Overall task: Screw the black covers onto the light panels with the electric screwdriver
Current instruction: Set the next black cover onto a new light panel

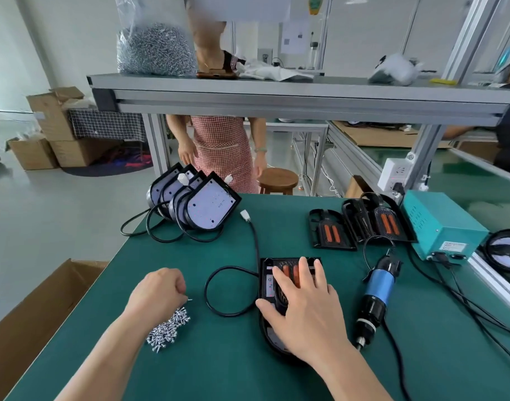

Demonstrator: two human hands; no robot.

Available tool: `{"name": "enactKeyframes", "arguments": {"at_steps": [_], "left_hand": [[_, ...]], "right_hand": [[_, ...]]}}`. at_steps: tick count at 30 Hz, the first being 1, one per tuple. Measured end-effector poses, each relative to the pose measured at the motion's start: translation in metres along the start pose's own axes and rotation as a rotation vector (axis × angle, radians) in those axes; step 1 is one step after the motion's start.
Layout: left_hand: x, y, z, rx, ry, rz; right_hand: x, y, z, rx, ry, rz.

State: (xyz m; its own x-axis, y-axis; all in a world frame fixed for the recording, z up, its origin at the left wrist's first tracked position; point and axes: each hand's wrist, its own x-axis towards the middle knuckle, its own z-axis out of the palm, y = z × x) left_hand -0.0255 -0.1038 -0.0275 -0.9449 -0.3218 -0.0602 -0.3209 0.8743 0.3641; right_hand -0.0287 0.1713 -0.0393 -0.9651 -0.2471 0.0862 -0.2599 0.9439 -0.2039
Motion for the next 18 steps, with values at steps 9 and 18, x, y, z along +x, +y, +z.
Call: {"name": "enactKeyframes", "arguments": {"at_steps": [9, 18], "left_hand": [[0.001, 0.014, -0.002, 0.037, 0.047, 0.068], [-0.045, 0.121, 0.028, -1.009, 0.055, 0.246]], "right_hand": [[-0.004, 0.01, -0.003, 0.152, -0.033, 0.048], [-0.006, 0.001, -0.01, 0.119, -0.011, 0.055]]}}
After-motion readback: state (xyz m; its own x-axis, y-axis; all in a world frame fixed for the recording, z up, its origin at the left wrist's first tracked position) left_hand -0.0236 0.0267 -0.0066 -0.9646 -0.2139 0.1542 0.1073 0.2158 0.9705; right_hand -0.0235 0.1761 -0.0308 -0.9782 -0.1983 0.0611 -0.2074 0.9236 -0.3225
